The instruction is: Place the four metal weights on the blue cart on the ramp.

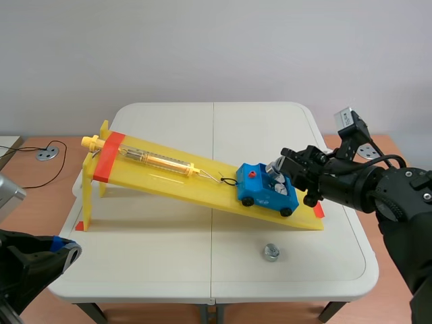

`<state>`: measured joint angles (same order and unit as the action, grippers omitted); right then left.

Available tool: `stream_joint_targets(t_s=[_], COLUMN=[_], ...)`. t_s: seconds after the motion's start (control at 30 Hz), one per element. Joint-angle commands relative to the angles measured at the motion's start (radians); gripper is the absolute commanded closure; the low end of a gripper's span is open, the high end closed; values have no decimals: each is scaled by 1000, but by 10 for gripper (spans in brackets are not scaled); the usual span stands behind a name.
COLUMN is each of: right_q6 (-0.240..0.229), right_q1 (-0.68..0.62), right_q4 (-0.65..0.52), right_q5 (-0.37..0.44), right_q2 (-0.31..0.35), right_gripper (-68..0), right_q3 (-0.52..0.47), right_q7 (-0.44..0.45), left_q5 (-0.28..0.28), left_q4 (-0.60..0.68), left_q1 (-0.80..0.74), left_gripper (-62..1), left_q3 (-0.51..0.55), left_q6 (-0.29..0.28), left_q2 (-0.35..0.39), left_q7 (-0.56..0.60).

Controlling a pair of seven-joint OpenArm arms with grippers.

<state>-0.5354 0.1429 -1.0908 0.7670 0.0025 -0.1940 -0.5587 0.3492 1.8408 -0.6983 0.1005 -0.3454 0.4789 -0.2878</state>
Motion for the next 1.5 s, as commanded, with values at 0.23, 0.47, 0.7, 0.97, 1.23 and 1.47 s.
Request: stream_joint_targets(t_s=[0.23, 0.47, 0.7, 0.97, 1.23, 1.47], right_q6=[-109, -114, -210, -210, -210, -210], right_q1=[131, 131, 130, 51, -114, -274], right_q4=[-28, -28, -29, -127, -351, -520], right_q5=[89, 89, 94, 116, 116, 116], right_q2=[-14, -13, -5, 55, 172, 286], right_gripper=[-6, -120, -211, -220, -220, -220], right_q3=[24, 25, 23, 23, 23, 0], right_q7=[164, 183, 178, 156, 141, 126], left_q5=[74, 74, 74, 74, 74, 74], left_q4=[73, 73, 73, 73, 73, 73], left_q1=[4, 4, 4, 4, 4, 4], left_gripper=[-31, -31, -31, -31, -31, -31], left_q3=[19, 19, 19, 19, 19, 19], left_q6=[-25, -25, -25, -25, -25, -25], left_q2=[-19, -19, -19, -19, -19, -19], left_q7=[82, 82, 82, 82, 82, 82])
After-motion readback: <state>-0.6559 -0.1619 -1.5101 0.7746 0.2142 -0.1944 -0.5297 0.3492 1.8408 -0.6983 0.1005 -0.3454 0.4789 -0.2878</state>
